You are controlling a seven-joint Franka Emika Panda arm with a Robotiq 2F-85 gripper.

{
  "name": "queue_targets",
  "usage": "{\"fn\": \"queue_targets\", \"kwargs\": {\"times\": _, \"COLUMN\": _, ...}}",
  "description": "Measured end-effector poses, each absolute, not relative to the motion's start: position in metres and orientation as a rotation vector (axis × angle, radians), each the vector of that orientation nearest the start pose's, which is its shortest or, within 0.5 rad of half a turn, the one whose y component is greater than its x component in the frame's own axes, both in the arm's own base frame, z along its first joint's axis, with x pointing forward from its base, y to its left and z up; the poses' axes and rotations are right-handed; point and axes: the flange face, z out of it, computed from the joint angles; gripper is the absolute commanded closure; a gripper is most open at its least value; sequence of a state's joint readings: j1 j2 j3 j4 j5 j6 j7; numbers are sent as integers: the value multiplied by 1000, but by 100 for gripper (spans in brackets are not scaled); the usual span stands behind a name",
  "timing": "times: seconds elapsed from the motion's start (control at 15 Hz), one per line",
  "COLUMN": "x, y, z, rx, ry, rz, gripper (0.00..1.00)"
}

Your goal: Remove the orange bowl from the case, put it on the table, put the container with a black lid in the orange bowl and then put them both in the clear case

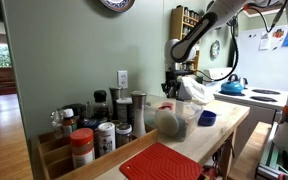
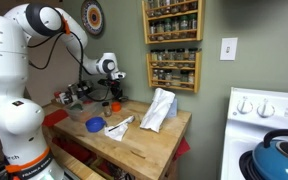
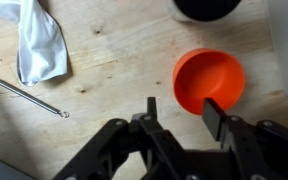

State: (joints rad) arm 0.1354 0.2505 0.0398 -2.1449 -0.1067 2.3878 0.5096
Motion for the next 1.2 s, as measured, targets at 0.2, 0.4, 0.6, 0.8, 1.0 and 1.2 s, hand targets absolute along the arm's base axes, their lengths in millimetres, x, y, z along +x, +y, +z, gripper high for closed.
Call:
{"fn": "queue_targets", "kwargs": {"times": 0.2, "x": 547, "y": 99, "z": 303, "rx": -3185, "ry": 376, "rz": 64, "gripper": 0}}
{"fn": "queue_targets", "kwargs": {"times": 0.4, "x": 538, "y": 109, "z": 308, "rx": -3151, "ry": 309, "rz": 142, "gripper": 0}}
{"fn": "queue_targets", "kwargs": {"times": 0.6, "x": 529, "y": 119, "z": 299, "rx": -3114, "ry": 240, "rz": 210, "gripper": 0}}
{"fn": "queue_targets", "kwargs": {"times": 0.8, "x": 518, "y": 118, "z": 285, "rx": -3110, "ry": 203, "rz": 276, "gripper": 0}}
{"fn": "queue_targets", "kwargs": {"times": 1.0, "x": 511, "y": 112, "z": 276, "rx": -3111, "ry": 198, "rz": 319, "gripper": 25}}
{"fn": "queue_targets", "kwargs": {"times": 1.2, "x": 507, "y": 109, "z": 270, "rx": -3099, "ry": 189, "rz": 347, "gripper": 42}}
